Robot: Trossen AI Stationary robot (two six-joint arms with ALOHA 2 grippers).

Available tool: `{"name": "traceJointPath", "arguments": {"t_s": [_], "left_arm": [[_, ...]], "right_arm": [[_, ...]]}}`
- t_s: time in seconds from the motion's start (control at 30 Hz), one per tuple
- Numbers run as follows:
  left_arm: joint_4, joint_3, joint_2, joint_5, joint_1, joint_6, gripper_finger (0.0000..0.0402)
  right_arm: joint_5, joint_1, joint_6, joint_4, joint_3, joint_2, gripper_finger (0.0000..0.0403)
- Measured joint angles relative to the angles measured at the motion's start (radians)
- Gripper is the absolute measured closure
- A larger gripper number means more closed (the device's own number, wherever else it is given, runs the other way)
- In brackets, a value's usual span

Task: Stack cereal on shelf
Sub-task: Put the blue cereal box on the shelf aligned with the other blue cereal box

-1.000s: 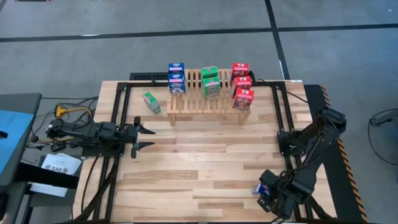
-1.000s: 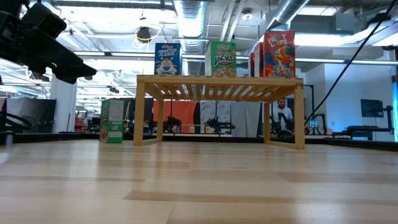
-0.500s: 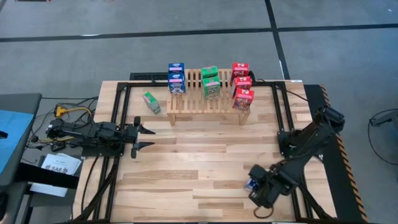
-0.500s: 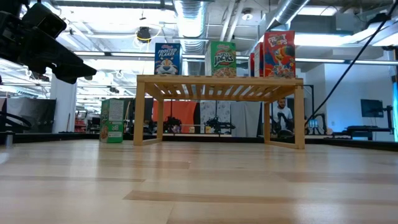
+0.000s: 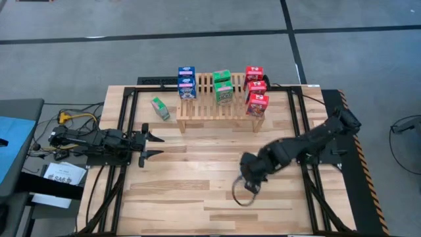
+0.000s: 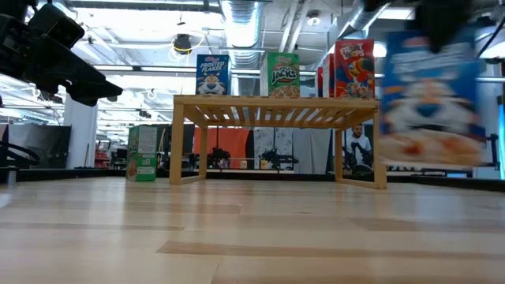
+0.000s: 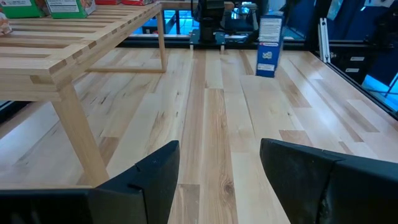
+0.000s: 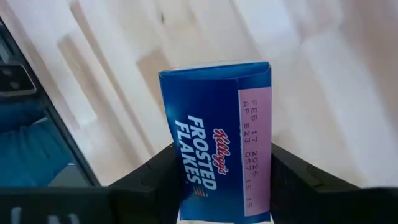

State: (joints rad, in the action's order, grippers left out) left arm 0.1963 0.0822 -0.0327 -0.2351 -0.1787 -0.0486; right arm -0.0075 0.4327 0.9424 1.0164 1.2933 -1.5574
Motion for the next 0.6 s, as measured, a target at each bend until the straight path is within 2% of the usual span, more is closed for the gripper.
{"name": "traceJointPath", "arguments": {"t_s": [0.3,0.6], "left_arm": [[0.000,0.000,0.000,0.000,0.000,0.000,0.0187],[0.000,0.000,0.000,0.000,0.000,0.000,0.0187]], "right_arm": [[-0.028,-0.215,-0.342,0.005,0.115,-0.055,0.0198],[-0.033,-0.304,-0.641,0.169,0.401,-0.280,0.0198]]}}
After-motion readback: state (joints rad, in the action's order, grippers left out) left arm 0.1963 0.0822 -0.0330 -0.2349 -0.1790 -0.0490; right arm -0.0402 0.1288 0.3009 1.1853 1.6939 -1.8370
